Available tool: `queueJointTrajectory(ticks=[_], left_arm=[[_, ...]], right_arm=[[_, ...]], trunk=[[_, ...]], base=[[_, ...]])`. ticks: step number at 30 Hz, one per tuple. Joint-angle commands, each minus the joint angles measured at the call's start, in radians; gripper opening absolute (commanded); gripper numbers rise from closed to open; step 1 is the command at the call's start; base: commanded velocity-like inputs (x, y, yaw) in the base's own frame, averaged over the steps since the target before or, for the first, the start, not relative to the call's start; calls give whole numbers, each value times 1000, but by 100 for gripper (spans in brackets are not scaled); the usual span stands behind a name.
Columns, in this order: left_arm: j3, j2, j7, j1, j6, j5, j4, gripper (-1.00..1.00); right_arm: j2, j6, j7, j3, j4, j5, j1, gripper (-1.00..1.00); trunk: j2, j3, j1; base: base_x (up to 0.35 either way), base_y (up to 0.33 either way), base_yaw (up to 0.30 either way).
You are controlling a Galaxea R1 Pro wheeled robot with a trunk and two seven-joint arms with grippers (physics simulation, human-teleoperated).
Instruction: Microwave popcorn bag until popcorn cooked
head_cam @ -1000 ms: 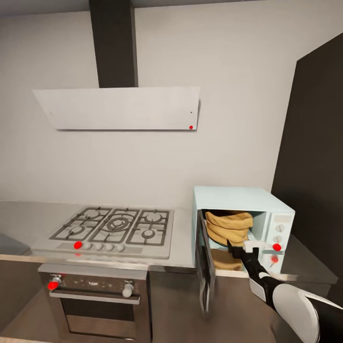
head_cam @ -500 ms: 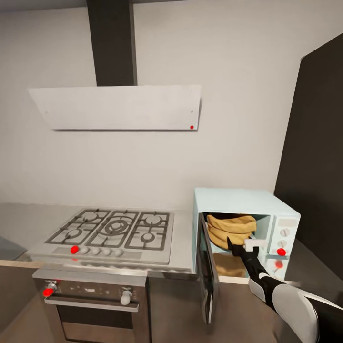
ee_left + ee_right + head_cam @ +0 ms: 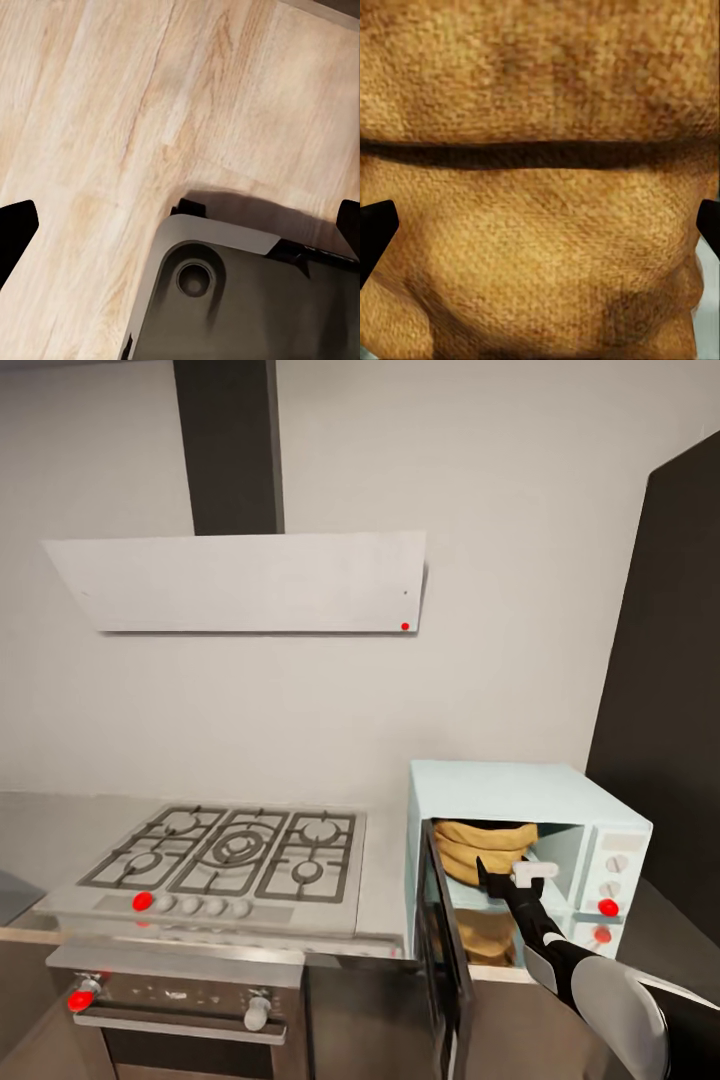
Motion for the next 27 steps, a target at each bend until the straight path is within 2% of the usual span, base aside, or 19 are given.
queueJointTrajectory(ticks=[1, 19, 27], left_arm=[[1, 0, 1, 0, -3, 0, 1, 100], [0, -2, 0, 0, -3, 0, 1, 100], [0, -5, 1, 0, -3, 0, 1, 100]], right_arm=[[-1, -5, 5, -8, 4, 4, -1, 100], [-1, -4, 5, -8, 4, 3, -1, 100], [-1, -3, 5, -8, 4, 3, -1, 100]], trunk=[[0, 0, 0], [0, 0, 0], [0, 0, 0]], base=[[40, 0, 0], [18, 0, 0], [-293, 0, 0]])
